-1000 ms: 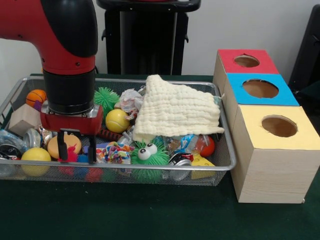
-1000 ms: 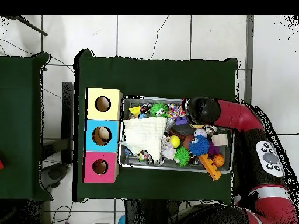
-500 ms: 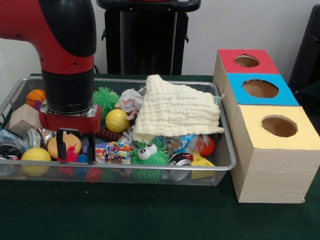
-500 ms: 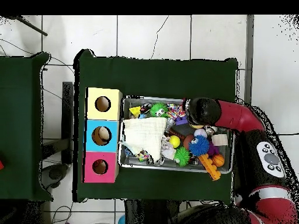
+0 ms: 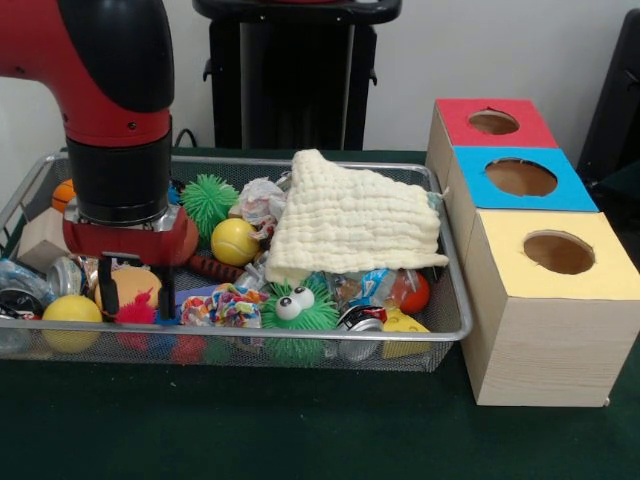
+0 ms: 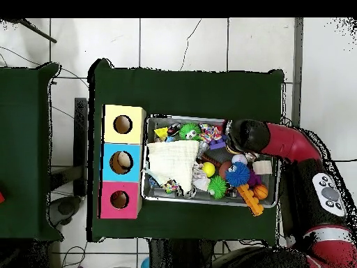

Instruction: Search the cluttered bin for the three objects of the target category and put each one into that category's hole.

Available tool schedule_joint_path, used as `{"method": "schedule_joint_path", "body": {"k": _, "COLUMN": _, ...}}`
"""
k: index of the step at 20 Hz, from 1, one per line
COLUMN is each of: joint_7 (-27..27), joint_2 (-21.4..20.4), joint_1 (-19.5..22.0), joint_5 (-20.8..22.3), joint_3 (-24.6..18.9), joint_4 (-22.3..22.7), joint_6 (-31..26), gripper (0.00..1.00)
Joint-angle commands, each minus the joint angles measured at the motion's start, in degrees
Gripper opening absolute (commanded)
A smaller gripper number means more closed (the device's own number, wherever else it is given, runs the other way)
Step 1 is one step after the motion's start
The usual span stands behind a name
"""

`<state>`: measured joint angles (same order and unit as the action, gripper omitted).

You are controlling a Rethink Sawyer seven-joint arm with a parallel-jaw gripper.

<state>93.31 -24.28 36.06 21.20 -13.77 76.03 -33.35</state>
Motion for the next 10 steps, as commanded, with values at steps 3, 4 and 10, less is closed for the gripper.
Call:
{"method": "schedule_joint_path", "body": {"k": 3, "joint_7": -0.08, "joint_2": 1.63, "joint_1": -0.1, "joint_5": 3.36, "joint_3": -0.3, "joint_4": 2.78, "joint_6": 2.31, "gripper": 1.0}}
{"method": "schedule_joint_path", "body": {"k": 4, "joint_7": 0.46, "joint_2": 1.59, "joint_1": -0.37, "joint_5": 3.41, "joint_3": 0.0, "joint_4": 2.94, "joint_6": 2.62, "gripper": 1.0}}
{"method": "schedule_joint_path", "body": {"k": 10, "joint_7": 2.73, "joint_2": 0.69, "joint_1": -2.1, "joint_5": 2.81, "joint_3": 1.15, "joint_4": 3.79, "joint_6": 2.58, "gripper": 1.0}}
